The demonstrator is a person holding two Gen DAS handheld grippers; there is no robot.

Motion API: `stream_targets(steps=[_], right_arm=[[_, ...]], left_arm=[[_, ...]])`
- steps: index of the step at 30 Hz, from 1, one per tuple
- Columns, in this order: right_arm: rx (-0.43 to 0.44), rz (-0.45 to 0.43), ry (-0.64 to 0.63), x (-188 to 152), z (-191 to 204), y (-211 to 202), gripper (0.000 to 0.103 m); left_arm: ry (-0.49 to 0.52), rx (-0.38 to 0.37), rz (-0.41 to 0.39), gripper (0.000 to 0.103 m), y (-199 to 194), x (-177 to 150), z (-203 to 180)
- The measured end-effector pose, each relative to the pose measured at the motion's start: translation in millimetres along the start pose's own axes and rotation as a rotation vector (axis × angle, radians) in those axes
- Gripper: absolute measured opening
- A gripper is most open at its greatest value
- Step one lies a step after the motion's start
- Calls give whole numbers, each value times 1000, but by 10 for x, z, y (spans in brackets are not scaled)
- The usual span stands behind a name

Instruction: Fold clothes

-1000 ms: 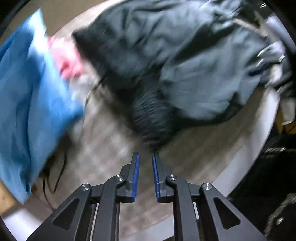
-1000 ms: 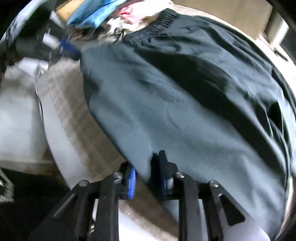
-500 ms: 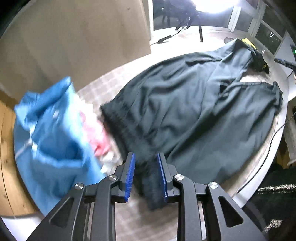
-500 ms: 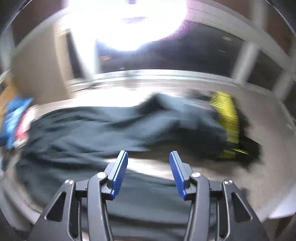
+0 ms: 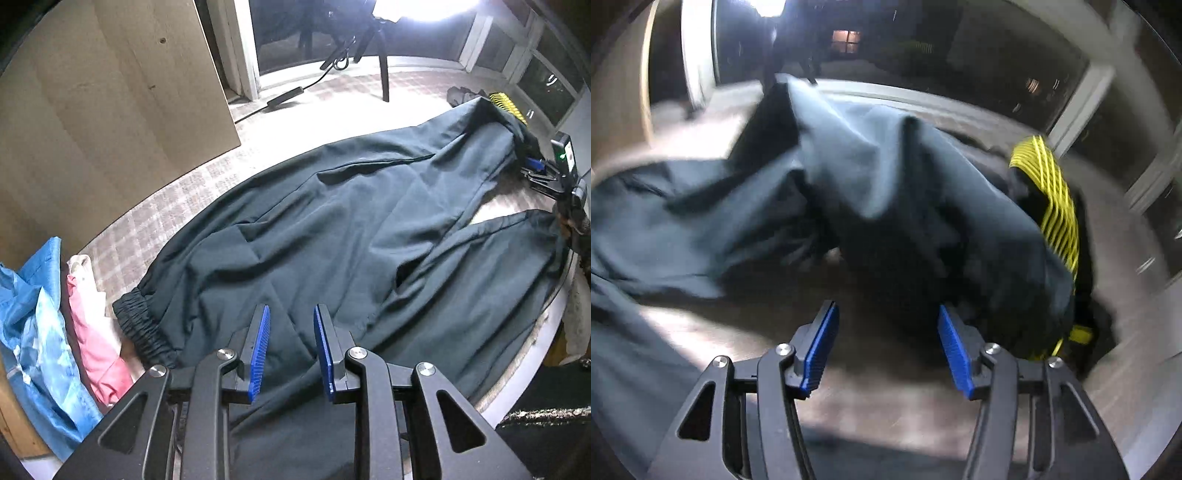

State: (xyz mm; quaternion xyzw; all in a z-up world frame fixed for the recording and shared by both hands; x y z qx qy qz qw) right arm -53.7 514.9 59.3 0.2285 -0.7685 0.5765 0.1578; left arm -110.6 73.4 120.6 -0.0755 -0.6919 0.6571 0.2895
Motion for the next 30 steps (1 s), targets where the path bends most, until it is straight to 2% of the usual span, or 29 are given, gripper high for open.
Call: stream_targets(steps=[2,3,4,6,9,10,13,15,18,22,26,27,29,30], right_arm=[[-96,9,-47,30,-3,106,54],[-98,13,-61,30,-69,106,48],[-101,17,-74,30,-135,107,28],[-92,33,-92,43,-288,58,1],[-52,21,-85,138,-562,-204,1],[-75,0,-94,204,-647,-336,1],[-155,-74,-112,501,-869,-703,1],[-197,-110,-106,720,-987,-848,1],[-305,-156,-88,1014,-1171,-930,1],[-267,-130,20,1414,-1394,-784,1],[-154,-63,24,1339,-1229,-553,1],[-146,-42,16,1262,-1170,-498,7],[-100,-2,3,1107,-1065,-428,26],[-75,3,-16,1027,-1004,-411,42]], left_arm=[[0,18,15,24,50,35,40],[0,24,21,24,71,46,62],[0,38,24,24,93,57,121],[0,66,30,26,136,79,244],[29,122,24,43,195,122,470],[50,141,29,48,238,131,535],[112,181,63,48,430,173,712],[146,185,85,48,579,232,784],[178,184,102,48,799,344,895],[183,159,146,50,1143,459,1045],[203,142,196,50,1464,506,1089],[208,145,191,51,1477,512,1075],[218,152,168,50,1454,528,1041],[218,154,152,50,1412,536,1020]])
Point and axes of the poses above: each gripper's, at about its wrist camera, not at the fingertips, and y roughly the way its jaws point, z to its left, x to its top, the point moved 2 cm from there along y, roughly the way its jaws point, and after that the axes turned 1 degree about -y, right-handed, at the moved point
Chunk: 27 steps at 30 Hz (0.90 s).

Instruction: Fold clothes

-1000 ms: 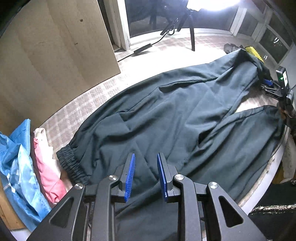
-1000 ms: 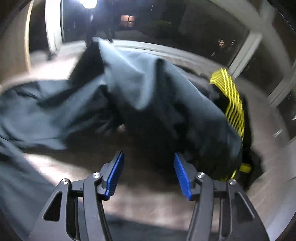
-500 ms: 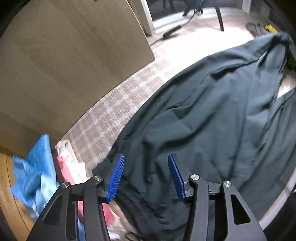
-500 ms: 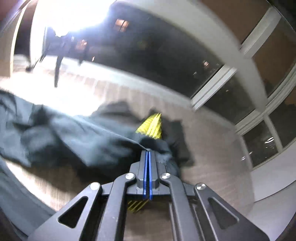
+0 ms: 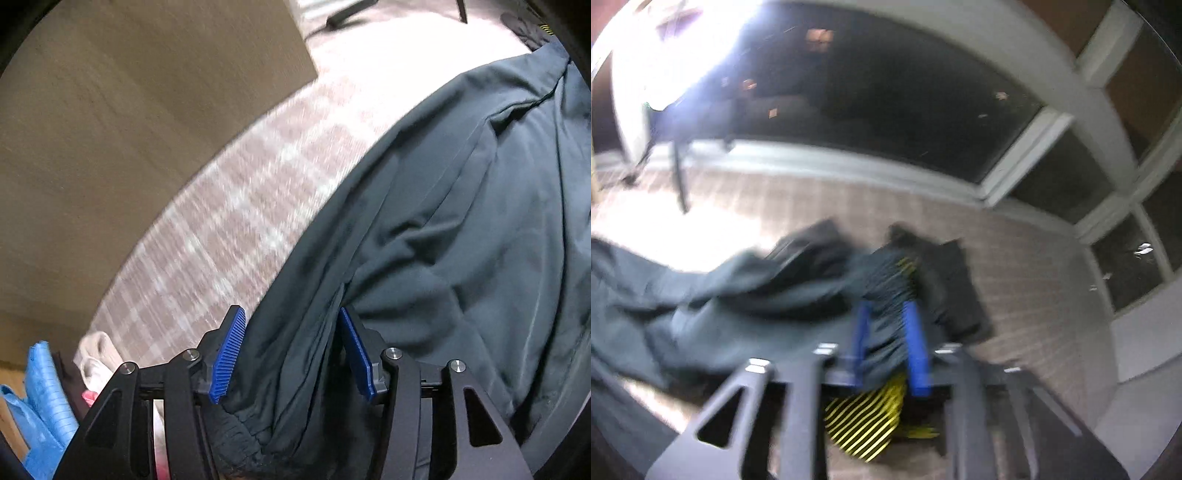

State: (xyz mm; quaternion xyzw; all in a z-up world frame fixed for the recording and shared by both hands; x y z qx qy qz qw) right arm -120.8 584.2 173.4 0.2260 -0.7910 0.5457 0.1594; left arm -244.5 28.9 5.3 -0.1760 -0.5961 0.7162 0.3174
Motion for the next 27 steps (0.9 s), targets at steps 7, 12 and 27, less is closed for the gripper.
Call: stream_targets(steps=[7,12,27], right_arm=[[107,-11,-40,-7,-167,189,50],[216,16,-153,229,-226,469,58],[343,101,-705,465,646,1177,60]], left_arm=[[117,-136,-160,50,-445,333,-725],[254,-168,-177,50,-399,731,-1316],[344,-255,-139,38,-190,1158,-1688]])
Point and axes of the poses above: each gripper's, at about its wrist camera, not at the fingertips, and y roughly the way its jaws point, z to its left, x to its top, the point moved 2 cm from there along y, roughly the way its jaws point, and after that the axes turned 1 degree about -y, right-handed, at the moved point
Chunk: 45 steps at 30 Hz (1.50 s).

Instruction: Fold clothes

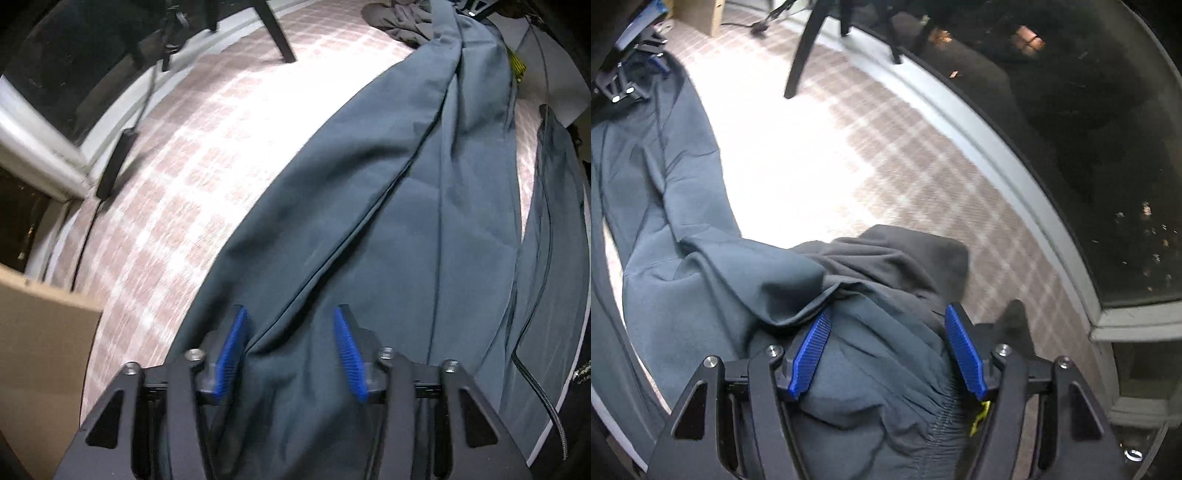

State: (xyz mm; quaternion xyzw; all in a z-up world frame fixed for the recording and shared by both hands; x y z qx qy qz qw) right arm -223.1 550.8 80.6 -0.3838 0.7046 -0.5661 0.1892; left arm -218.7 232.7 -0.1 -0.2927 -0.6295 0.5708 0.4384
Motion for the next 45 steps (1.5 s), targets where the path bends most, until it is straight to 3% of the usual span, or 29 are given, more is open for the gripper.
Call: stream_targets(steps=[2,3,4,8,11,15,18,21,23,25,28,29,30,31,32,34,36,38,41,45], right_arm=[[46,5,18,-18,-23,6,35],[74,6,32,-30,-38,5,10],[65,8,41,-44,-46,6,4],[28,-23,72,-122,-37,-105,3],[-23,-98,122,-236,-76,-425,3],[-63,-195,196,-420,-216,-917,3],[-91,-270,268,-590,-352,-1175,3],[-173,-209,318,-656,-471,-1035,2],[-203,-179,314,-681,-453,-953,1],[-182,-207,324,-696,-386,-1037,1],[-125,-255,325,-707,-350,-1144,5],[-120,-217,333,-694,-376,-1048,10],[-115,-180,342,-682,-402,-952,31],[-110,-143,350,-669,-429,-857,60],[-123,-93,345,-642,-447,-722,64],[-83,-38,374,-651,-518,-520,64],[54,-26,479,-700,-702,-341,64],[115,-23,558,-751,-870,-170,64],[187,-19,576,-719,-988,67,64],[323,-50,532,-600,-864,200,61]], left_arm=[[12,-24,-13,16,14,38,-32],[19,-37,-19,8,21,57,-48],[14,-34,-24,2,22,68,-46],[-12,-46,-32,1,-64,71,-23],[-29,-25,-78,1,-350,75,43],[-77,35,-150,1,-806,34,274],[-130,29,-184,1,-881,27,590],[-135,84,-146,1,-748,153,600],[-108,73,-124,1,-700,153,474],[-69,61,-131,1,-804,52,290],[-64,66,-129,1,-940,-47,225],[-68,74,-115,1,-965,-80,203],[-68,81,-107,1,-946,-85,208],[-70,85,-97,1,-954,-102,171],[-68,88,-92,1,-940,-110,147],[-73,82,-80,1,-877,-117,105],[-80,75,-67,1,-812,-123,65],[-82,73,-53,1,-726,-101,54],[-87,63,-39,1,-644,-61,38],[-95,61,-18,1,-568,-35,59]])
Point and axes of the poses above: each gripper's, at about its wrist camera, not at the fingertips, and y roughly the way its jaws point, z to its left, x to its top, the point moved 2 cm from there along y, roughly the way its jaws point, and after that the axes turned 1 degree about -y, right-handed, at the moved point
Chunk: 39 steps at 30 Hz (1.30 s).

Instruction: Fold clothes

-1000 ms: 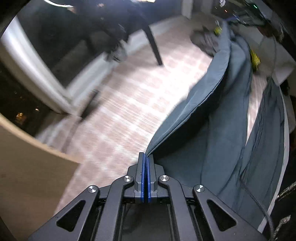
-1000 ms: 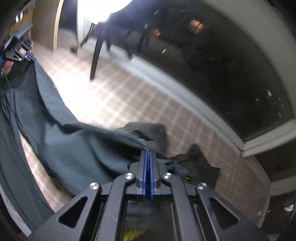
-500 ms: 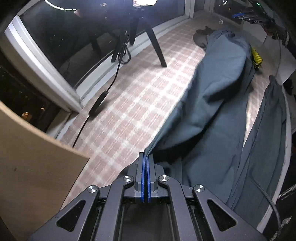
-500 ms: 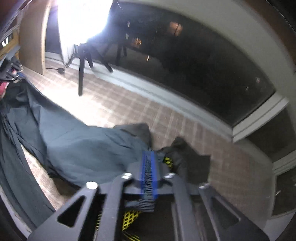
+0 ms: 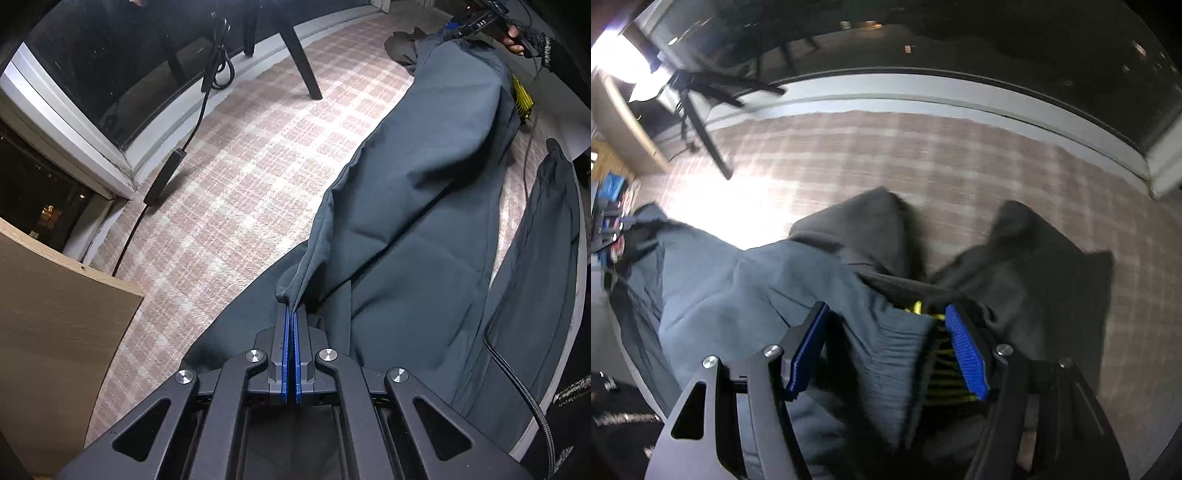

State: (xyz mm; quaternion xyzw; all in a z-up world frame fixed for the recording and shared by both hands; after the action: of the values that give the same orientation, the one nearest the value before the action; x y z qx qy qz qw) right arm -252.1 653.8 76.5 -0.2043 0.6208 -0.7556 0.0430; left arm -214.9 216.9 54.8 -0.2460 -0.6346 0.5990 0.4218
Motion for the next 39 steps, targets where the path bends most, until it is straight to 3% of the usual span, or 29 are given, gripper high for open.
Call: stream_targets(steps=[1,2,4,8,11,15,21,25,28,29,32,35,39], right_arm=[[-10,-12,-36,-4,62,9,38],[-19,-23,-73,-7,124,17,23],[-64,-75,-93,-30,174,-109,12],[-131,-205,-86,-149,215,-603,10],[-136,-322,-66,-287,290,-1126,8],[-201,-444,-81,-609,573,-1735,8],[-352,-526,-51,-1313,794,-2331,8],[-438,-524,-65,-2029,1042,-2406,8],[-433,-534,6,-2728,1195,-2237,8],[-451,-525,28,-2988,1262,-2094,8],[-388,-443,106,-3574,1382,-1490,9],[-376,-282,119,-3996,1476,-830,9],[-331,-267,151,-4095,1444,-755,10]], left_arm=[[2,8,2,1,5,1,1],[5,16,3,1,9,2,2],[10,21,-13,1,-64,-7,-16],[7,42,-50,1,-314,-54,-38],[10,56,-89,1,-608,-132,-126],[26,65,-136,1,-972,-243,-312],[98,57,-185,1,-1455,-530,-898],[114,1,-185,1,-1590,-855,-1358],[108,-61,-153,1,-1442,-1144,-1641],[99,-93,-136,1,-1349,-1263,-1738],[60,-156,-21,2,-850,-1619,-1962],[49,-191,52,2,-520,-1818,-2148],[25,-212,56,2,-439,-1849,-2216]])
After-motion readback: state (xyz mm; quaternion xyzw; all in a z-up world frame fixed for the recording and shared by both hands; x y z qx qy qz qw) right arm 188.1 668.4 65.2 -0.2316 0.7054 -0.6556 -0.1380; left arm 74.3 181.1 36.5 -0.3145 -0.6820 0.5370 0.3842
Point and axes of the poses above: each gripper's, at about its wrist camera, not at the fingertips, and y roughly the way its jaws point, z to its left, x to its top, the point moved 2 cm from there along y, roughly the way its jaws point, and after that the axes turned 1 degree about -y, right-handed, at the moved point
